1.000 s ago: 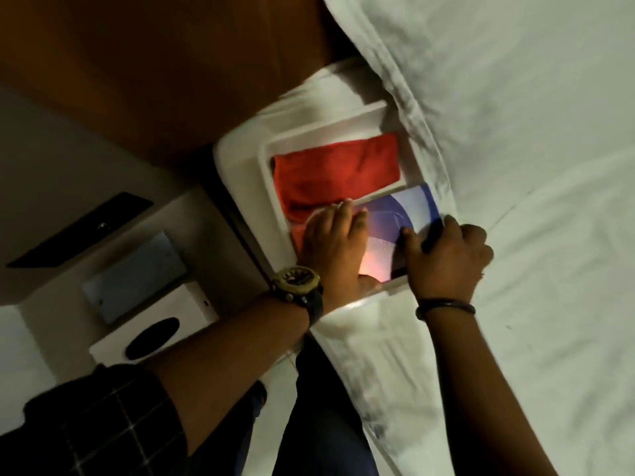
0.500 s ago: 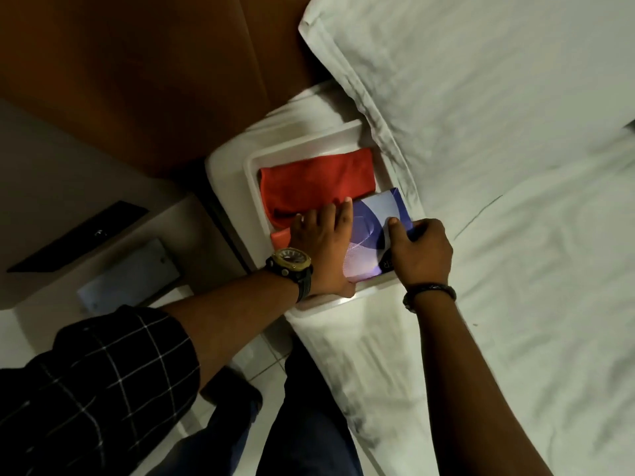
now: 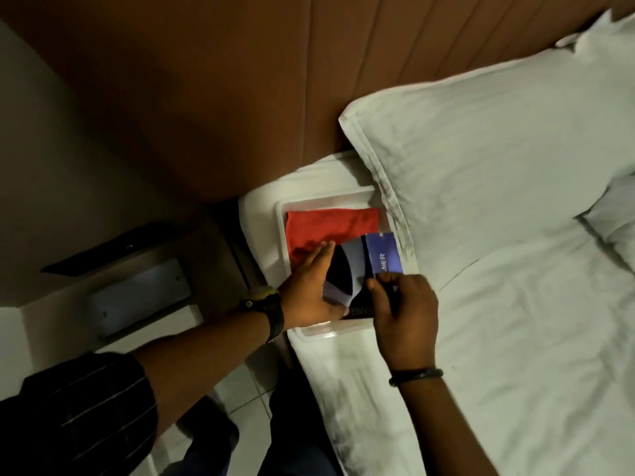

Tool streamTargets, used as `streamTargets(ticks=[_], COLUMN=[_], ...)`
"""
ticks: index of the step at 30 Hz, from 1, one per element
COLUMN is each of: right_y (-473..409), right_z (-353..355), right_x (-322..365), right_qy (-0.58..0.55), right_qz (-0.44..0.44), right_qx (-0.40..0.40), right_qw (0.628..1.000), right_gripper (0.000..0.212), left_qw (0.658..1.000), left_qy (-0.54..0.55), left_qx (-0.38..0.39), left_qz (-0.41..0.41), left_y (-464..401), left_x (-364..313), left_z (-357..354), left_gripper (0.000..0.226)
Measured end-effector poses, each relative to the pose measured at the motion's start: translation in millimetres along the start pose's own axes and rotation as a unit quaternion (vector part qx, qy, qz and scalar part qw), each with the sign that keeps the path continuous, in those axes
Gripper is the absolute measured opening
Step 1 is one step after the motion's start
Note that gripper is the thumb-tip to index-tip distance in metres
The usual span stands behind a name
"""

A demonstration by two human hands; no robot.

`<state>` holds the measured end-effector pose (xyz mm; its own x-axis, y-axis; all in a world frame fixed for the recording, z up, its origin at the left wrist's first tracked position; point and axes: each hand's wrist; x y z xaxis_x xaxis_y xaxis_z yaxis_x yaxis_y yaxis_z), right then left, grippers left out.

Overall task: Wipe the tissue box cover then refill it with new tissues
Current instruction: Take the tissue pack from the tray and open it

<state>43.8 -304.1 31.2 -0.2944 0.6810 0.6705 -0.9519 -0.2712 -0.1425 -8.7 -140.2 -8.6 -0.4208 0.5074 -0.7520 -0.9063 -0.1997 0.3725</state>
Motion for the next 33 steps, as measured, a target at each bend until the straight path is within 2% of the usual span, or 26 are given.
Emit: streamTargets(ticks=[2,4,6,8,13,16,19,22,27,31,33], right_y=[13.0,22.6,30.2,33.9,35.6,36.4,35.6,34.7,33.9,32.2,31.4], right_z=[1.9,-1.0,-4.6,-7.1,-6.7,-4.0,-2.1,-1.6,-4.2,-4.7,-3.1], right_x=[10.6,19.8,29.2,33.1,34.5,34.0,33.8,33.7,33.2,31.1,28.8], right_qy=[-0.025,-0.044,-0.041,-0.036,-0.05,-0.071,-0.089,-0.089,-0.087,-0.102,-0.107], right_qz=[0.051,0.083,0.103,0.112,0.112,0.1,0.098,0.104,0.102,0.076,0.061], right_qx=[0.008,0.028,0.045,0.056,0.113,0.106,0.102,0.105,0.104,0.095,0.091], right_qw=[0.998,0.995,0.993,0.991,0.986,0.987,0.986,0.985,0.985,0.987,0.988], right_gripper=[0.014,0.018,0.019,0.02,0.033,0.037,0.036,0.035,0.033,0.033,0.032], left_qw=[0.986,0.947,0.915,0.916,0.95,0.965,0.965,0.964,0.96,0.94,0.923], left_qy=[0.153,0.29,0.362,0.354,0.218,0.098,0.042,0.05,0.099,0.239,0.31], left_qx=[-0.027,-0.051,-0.06,-0.084,-0.17,-0.194,-0.196,-0.181,-0.167,-0.146,-0.121], left_qz=[0.063,0.127,0.17,0.169,0.143,0.145,0.17,0.189,0.202,0.193,0.191], left_y=[9.4,17.8,23.5,26.5,28.2,24.6,21.1,19.0,20.3,30.3,36.8], left_x=[-9.6,-19.9,-26.7,-28.7,-25.0,-27.2,-31.6,-34.7,-38.9,-39.2,-38.5], left_z=[8.1,17.0,27.9,36.8,46.4,41.2,33.2,33.4,43.1,54.2,60.0], left_gripper=[0.089,0.071,0.059,0.051,0.03,0.043,0.052,0.05,0.033,0.018,0.024])
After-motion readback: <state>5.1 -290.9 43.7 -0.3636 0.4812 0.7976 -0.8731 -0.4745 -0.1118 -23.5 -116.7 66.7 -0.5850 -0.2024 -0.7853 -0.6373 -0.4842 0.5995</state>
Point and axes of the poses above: each hand's wrist, its own y-axis away from the middle knuckle, its own z-axis out of the back of the hand, x = y × z, and after that the axes turned 4 degrees about -x, right-handed
